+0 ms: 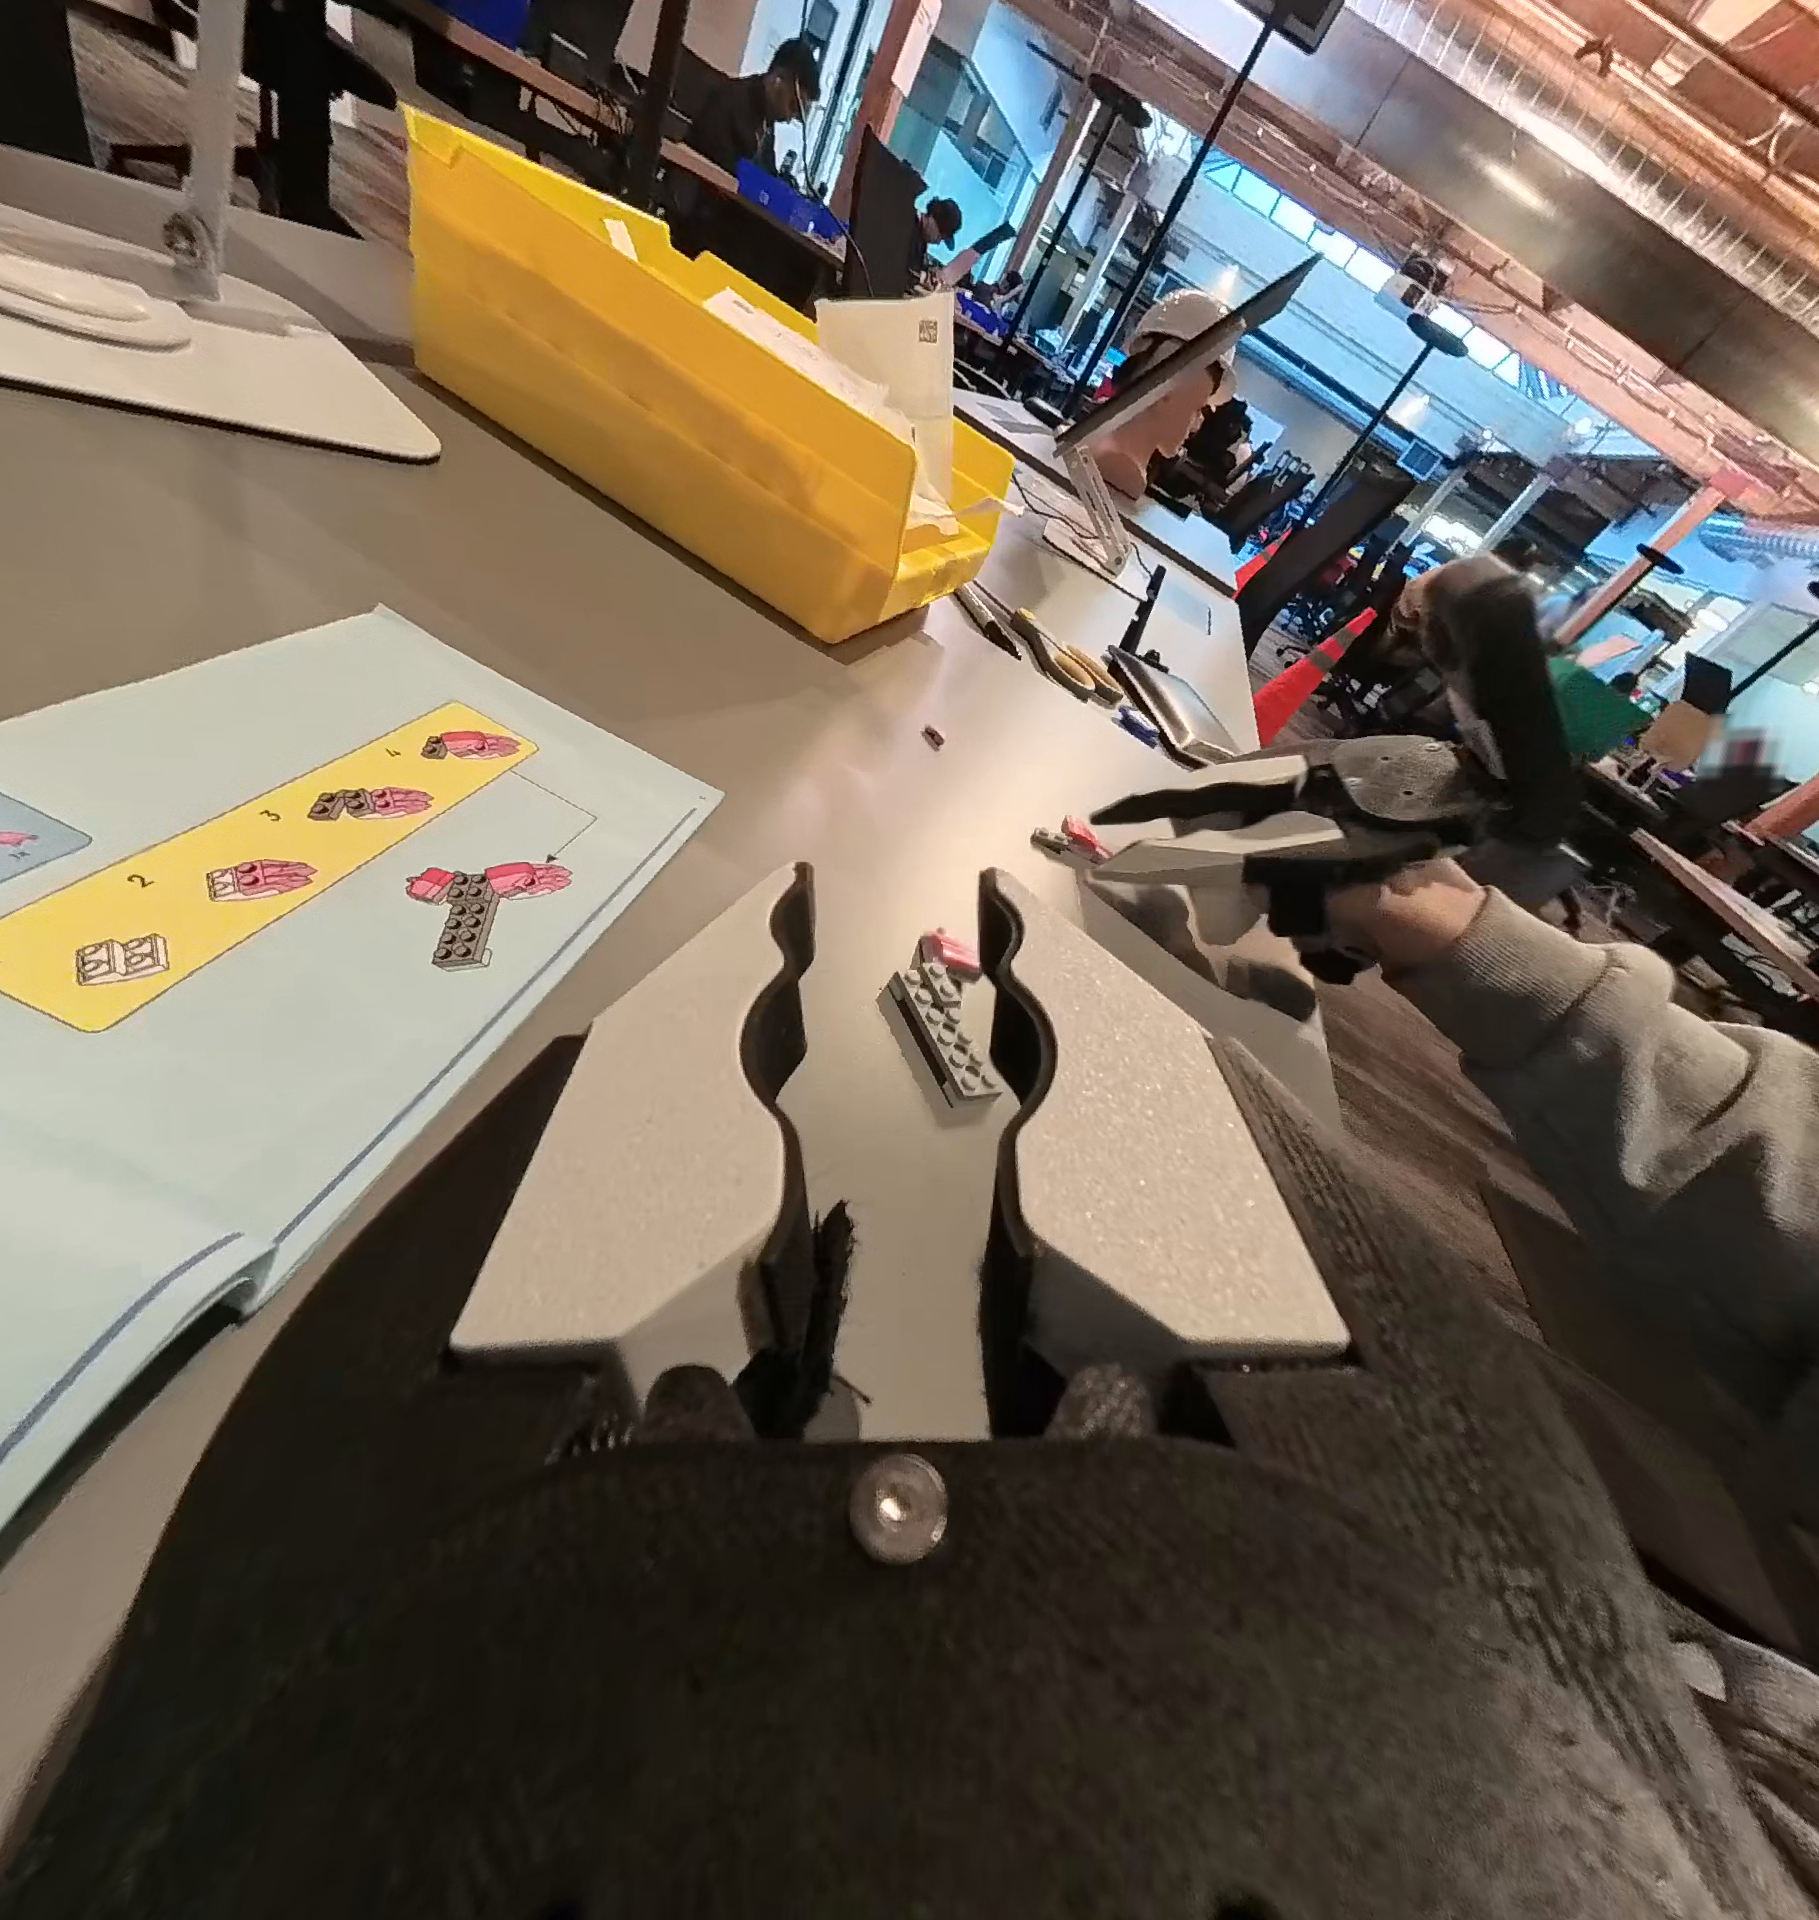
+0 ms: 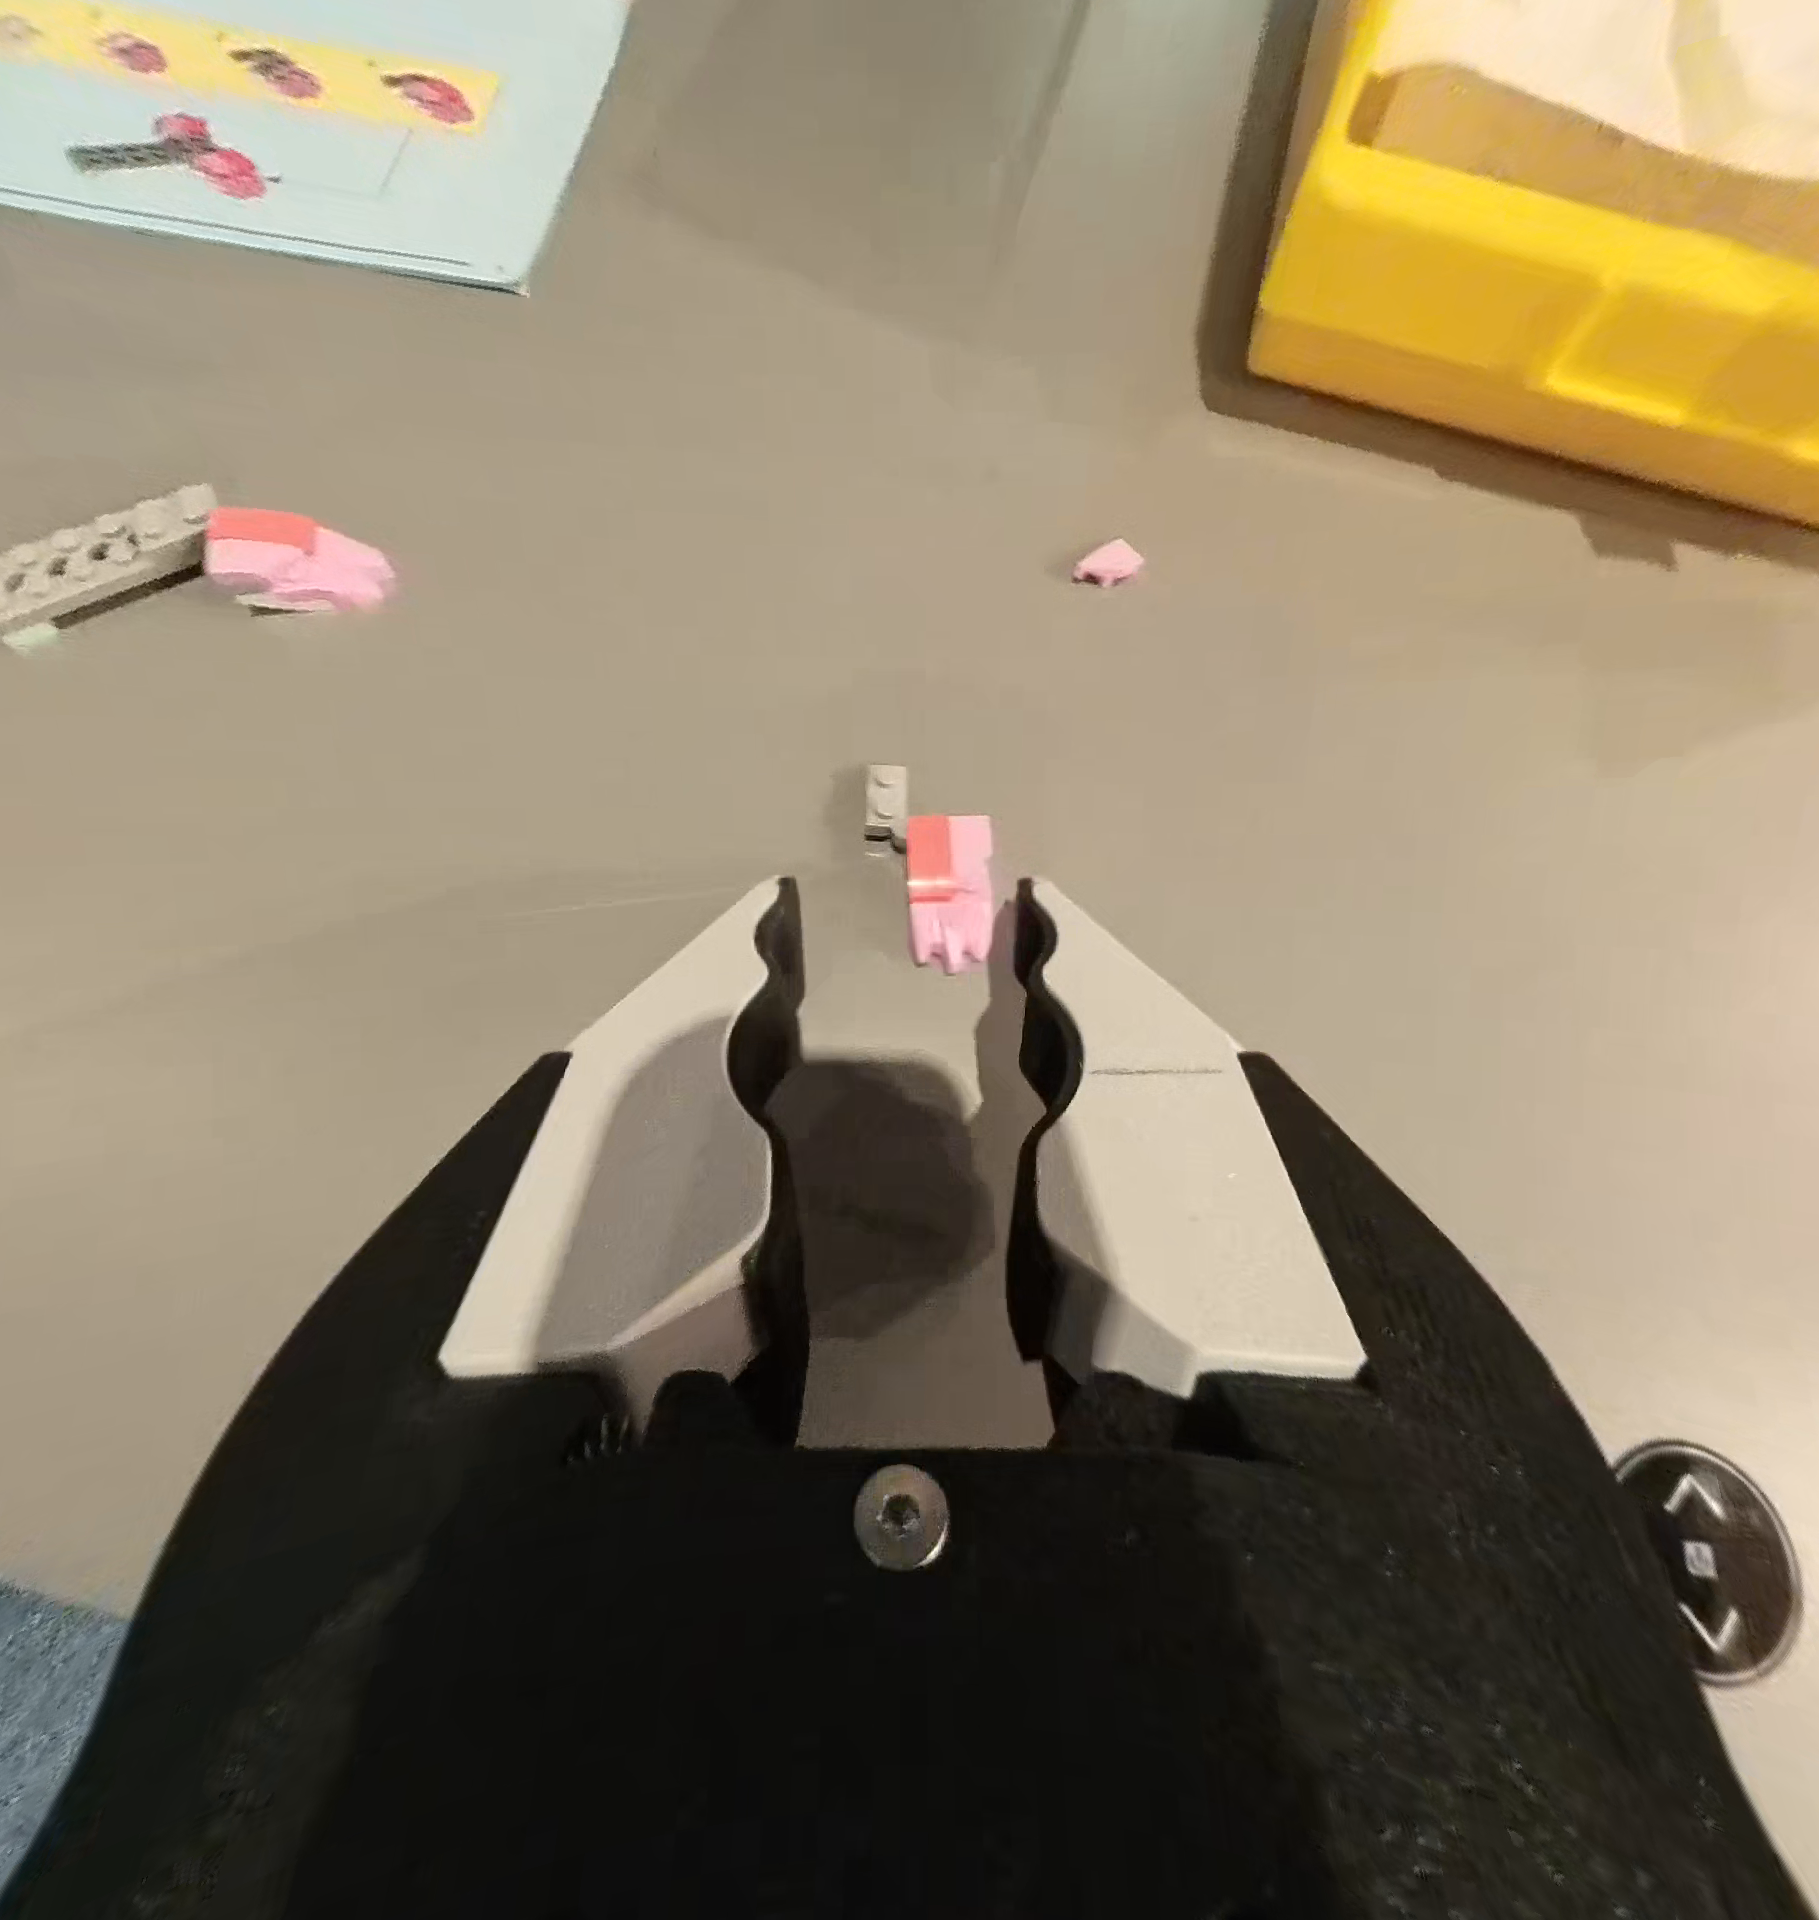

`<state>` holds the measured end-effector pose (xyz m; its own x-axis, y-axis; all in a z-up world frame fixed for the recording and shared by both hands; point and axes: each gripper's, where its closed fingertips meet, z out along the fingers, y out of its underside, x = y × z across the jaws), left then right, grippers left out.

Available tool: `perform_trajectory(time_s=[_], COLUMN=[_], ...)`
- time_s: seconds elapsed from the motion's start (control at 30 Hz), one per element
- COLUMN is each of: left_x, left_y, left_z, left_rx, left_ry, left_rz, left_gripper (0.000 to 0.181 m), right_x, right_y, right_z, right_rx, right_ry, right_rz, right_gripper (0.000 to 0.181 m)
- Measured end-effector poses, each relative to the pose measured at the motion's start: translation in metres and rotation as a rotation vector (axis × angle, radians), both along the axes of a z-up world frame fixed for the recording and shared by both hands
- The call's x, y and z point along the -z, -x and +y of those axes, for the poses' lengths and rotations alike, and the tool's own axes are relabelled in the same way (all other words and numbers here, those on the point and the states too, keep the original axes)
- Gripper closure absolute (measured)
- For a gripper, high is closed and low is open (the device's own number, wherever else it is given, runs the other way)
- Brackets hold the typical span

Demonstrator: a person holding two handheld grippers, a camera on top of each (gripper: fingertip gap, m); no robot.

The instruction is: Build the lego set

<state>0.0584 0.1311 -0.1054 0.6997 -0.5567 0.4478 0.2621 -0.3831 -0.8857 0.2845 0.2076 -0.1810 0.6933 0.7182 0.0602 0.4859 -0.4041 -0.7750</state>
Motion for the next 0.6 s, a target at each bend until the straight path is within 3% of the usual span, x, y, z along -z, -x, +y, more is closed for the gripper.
perform_trajectory(time_s=[0.07,0.2,0.3,0.43,0.6], left_x=[-0.003,-0.008,-0.014,-0.023,-0.015], left_y=[0.000,-0.001,-0.005,-0.024,-0.059], left_z=[-0.001,-0.004,-0.009,-0.026,-0.055], left_rx=[0.016,0.052,0.093,0.224,0.337], left_ry=[-0.011,-0.031,-0.067,-0.149,-0.300], left_rz=[-0.009,-0.022,-0.021,0.003,0.213], left_gripper=[0.151,0.151,0.150,0.144,0.136], right_x=[0.004,0.005,-0.011,-0.056,-0.078], right_y=[0.001,0.011,0.029,0.090,0.142], right_z=[0.004,0.004,-0.003,-0.042,-0.099], right_rx=[-0.004,-0.046,-0.133,-0.403,-0.676], right_ry=[0.021,0.058,-0.062,-0.354,-0.509], right_rz=[-0.001,0.011,-0.026,-0.020,-0.039], right_gripper=[0.144,0.166,0.167,0.167,0.167])
